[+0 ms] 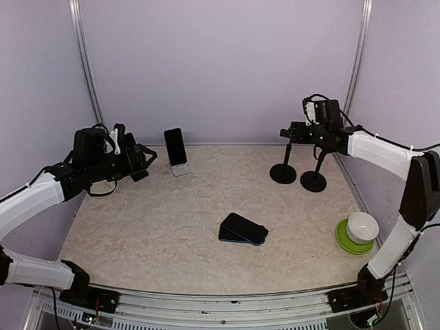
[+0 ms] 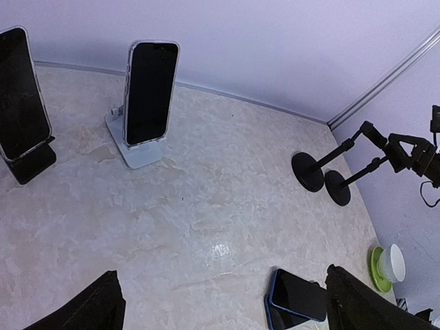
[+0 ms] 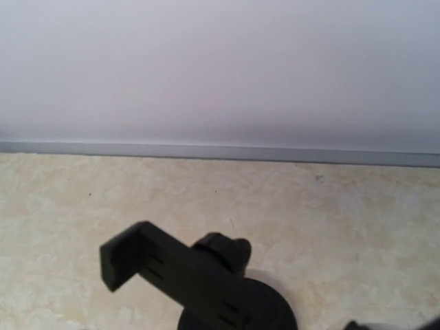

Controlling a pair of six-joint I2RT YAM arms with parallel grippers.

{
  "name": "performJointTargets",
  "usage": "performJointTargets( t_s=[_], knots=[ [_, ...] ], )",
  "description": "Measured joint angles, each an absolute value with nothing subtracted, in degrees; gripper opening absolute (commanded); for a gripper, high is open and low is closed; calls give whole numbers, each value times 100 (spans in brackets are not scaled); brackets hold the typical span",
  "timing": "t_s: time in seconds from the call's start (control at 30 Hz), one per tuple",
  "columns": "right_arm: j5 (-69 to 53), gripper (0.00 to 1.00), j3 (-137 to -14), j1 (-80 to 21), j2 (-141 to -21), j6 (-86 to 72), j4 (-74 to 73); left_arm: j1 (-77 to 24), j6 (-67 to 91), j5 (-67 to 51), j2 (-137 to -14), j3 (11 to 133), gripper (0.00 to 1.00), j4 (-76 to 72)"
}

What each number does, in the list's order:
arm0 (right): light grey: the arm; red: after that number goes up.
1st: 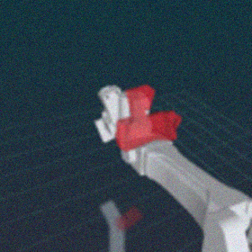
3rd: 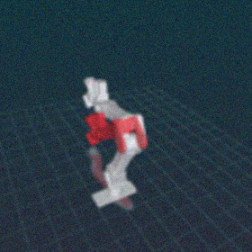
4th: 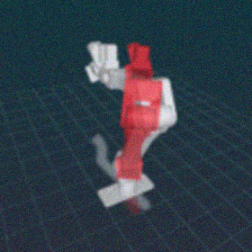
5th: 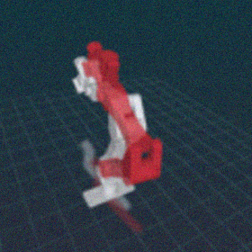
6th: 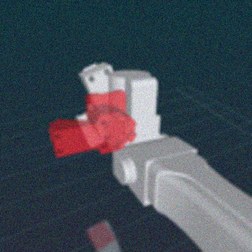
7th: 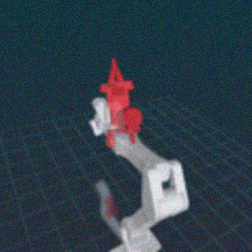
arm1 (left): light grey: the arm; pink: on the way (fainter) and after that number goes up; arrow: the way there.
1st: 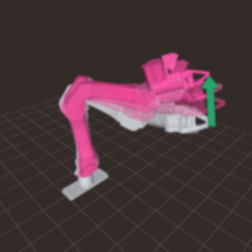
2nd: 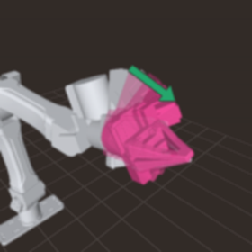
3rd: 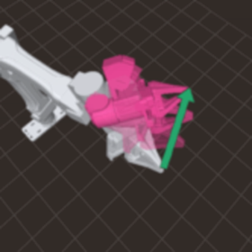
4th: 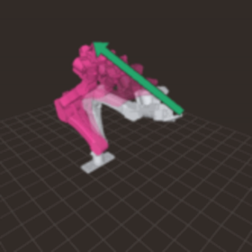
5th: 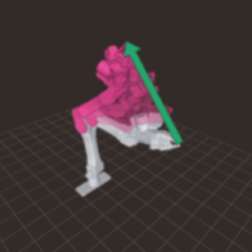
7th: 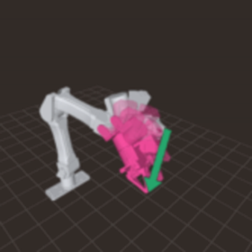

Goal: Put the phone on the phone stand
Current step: Move the phone stand to the center of the board.

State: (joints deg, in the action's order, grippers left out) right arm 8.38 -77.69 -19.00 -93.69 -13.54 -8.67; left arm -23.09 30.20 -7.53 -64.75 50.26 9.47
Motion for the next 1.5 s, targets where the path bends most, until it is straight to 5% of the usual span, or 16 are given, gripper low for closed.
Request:
performJointTargets(
  t_s=[0.33, 0.87, 1.5],
  knots=[
    [705, 61, -8031, -1883, -9815, -1411, -947, -2279, 3020, -799, -6331, 5017, 99, 950],
    [519, 23, -7975, -1789, -9815, -1459, -834, -2204, 3044, -928, -6281, 4888, 99, 945],
    [-307, 0, -7782, -1782, -9751, -1334, -464, -2176, 3087, -1055, -6156, 4814, 99, 899]
  ],
)
